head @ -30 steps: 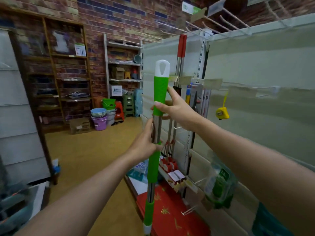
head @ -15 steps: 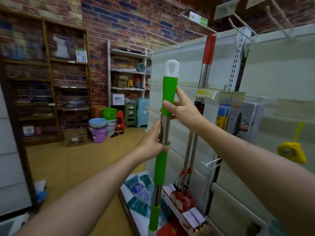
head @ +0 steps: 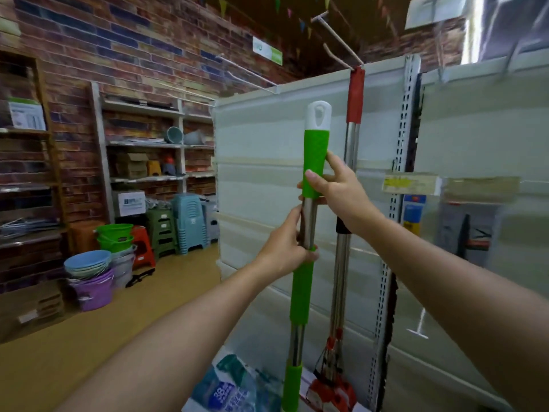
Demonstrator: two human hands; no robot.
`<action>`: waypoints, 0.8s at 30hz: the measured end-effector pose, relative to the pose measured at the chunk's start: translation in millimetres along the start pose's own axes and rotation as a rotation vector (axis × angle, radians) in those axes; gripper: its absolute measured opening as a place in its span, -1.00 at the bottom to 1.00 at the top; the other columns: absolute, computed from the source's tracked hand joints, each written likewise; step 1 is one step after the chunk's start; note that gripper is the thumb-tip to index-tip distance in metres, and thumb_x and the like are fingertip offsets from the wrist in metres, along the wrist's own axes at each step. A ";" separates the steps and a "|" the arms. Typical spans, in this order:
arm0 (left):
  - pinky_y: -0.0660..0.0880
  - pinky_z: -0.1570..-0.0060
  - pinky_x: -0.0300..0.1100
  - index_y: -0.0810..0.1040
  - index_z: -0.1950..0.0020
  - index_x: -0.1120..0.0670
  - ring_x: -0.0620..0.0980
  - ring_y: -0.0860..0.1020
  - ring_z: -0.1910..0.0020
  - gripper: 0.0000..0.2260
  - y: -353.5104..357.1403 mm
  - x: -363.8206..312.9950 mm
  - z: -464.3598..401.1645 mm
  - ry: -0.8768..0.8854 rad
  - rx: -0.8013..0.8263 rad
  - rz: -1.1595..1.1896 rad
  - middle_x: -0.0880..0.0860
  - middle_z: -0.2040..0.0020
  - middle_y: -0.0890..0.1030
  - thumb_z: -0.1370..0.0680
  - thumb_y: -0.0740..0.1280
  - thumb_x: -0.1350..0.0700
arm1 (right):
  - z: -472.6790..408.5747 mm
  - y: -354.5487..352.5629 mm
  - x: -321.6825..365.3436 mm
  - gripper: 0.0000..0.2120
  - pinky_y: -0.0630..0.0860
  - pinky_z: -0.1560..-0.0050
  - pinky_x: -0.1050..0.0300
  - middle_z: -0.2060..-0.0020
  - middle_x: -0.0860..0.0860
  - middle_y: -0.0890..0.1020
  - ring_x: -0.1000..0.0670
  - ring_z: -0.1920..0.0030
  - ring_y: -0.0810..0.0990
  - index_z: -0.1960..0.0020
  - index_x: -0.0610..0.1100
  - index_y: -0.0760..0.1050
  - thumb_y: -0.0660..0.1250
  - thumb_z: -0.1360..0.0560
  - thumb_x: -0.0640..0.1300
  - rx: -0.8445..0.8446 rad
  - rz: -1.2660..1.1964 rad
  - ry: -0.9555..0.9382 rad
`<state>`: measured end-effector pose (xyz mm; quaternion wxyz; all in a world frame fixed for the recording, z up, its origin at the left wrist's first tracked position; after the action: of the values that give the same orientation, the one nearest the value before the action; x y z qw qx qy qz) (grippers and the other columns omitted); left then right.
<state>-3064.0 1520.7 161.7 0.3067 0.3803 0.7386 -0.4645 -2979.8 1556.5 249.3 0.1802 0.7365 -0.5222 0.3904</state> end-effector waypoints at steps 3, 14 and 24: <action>0.59 0.00 0.10 0.12 -0.49 -0.16 0.06 0.61 -0.02 -0.20 -5.7 6.4 -28.3 0.046 0.053 0.002 0.11 -0.03 0.59 -0.43 0.43 0.32 | -16.6 -3.9 -5.0 -0.52 0.60 0.08 0.05 0.12 -0.03 0.59 -0.03 0.07 0.62 -0.45 -0.11 0.24 0.26 -0.57 -0.20 -0.096 0.056 -0.003; 0.61 0.05 0.05 0.18 -0.46 -0.18 0.06 0.62 -0.02 -0.23 -1.8 41.3 -116.6 0.175 0.210 0.114 0.02 0.11 0.60 -0.41 0.42 0.34 | -72.1 -12.9 -50.0 -0.54 0.60 -0.02 -0.02 0.02 -0.06 0.62 -0.08 0.05 0.64 -0.43 -0.07 0.27 0.27 -0.56 -0.16 -0.326 0.242 -0.094; 0.63 0.11 0.09 0.11 -0.48 -0.22 -0.02 0.64 0.05 -0.18 3.4 56.2 -189.5 0.218 0.308 0.213 -0.01 0.09 0.62 -0.43 0.42 0.33 | -120.0 -18.9 -72.7 -0.66 0.57 -0.14 -0.10 0.05 -0.04 0.63 -0.03 -0.02 0.64 -0.32 -0.06 0.37 0.26 -0.57 -0.05 -0.322 0.343 0.009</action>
<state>-3109.4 1711.5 186.9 0.2106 0.5464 0.6435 -0.4929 -3019.9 1690.3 272.2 0.2289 0.5970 -0.6944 0.3302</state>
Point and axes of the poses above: each hand's wrist, its own z-axis away from the middle knuckle, its own y-axis out of the palm, x = y × z, the point moved 8 cm from there along -z, towards the middle knuckle
